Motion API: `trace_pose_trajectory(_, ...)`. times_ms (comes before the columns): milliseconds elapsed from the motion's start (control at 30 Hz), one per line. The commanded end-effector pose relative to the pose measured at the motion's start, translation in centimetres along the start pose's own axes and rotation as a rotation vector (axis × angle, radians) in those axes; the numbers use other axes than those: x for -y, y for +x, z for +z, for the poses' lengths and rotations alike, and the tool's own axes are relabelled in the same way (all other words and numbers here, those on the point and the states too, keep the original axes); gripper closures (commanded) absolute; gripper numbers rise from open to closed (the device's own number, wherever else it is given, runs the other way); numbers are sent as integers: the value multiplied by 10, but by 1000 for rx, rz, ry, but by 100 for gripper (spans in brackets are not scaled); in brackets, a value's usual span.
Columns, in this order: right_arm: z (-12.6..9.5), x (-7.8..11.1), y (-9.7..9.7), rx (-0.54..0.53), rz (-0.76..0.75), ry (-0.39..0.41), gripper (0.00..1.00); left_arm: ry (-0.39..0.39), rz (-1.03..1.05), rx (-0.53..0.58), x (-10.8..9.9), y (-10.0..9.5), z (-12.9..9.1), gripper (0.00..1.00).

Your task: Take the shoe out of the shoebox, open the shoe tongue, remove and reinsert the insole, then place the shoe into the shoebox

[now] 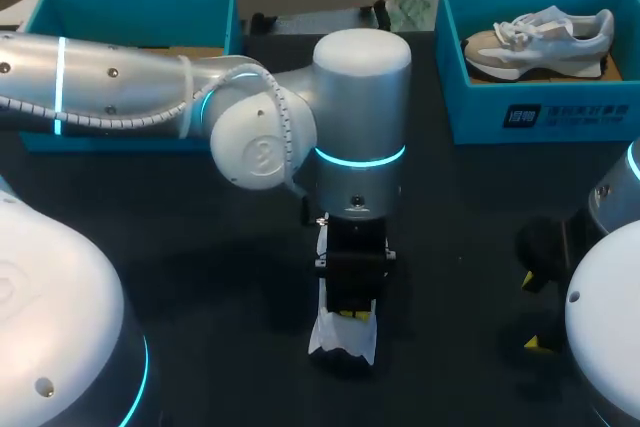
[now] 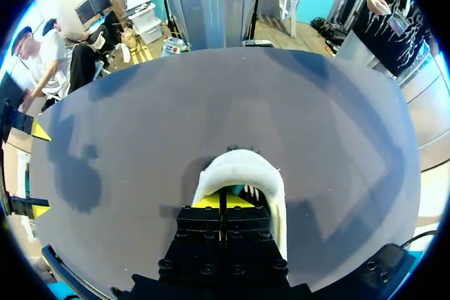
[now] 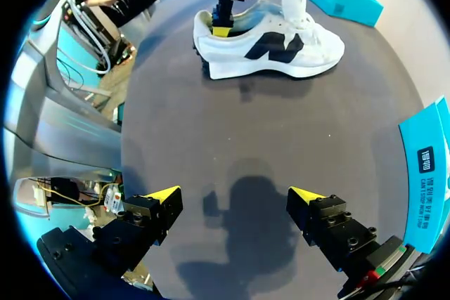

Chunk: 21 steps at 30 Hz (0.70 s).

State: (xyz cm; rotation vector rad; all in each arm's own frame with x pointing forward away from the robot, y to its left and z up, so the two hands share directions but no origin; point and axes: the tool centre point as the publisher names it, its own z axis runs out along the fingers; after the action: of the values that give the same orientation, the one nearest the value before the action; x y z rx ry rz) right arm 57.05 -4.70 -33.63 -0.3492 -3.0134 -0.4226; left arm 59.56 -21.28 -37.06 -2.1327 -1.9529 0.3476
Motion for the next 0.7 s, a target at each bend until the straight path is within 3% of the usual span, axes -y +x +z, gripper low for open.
trace_pose_trajectory(33, -1, 1, 2, 3, -1, -3, 0, 17, 14, -2, -5, 2, 13, 100)
trace_pose_trajectory(367, -1, 1, 2, 3, -1, -3, 0, 6, 69, -21, -21, 9, 32, 100)
trace_pose_trajectory(700, -1, 1, 2, 3, -1, -3, 0, -162, 95, 6, -55, 5, 37, 100)
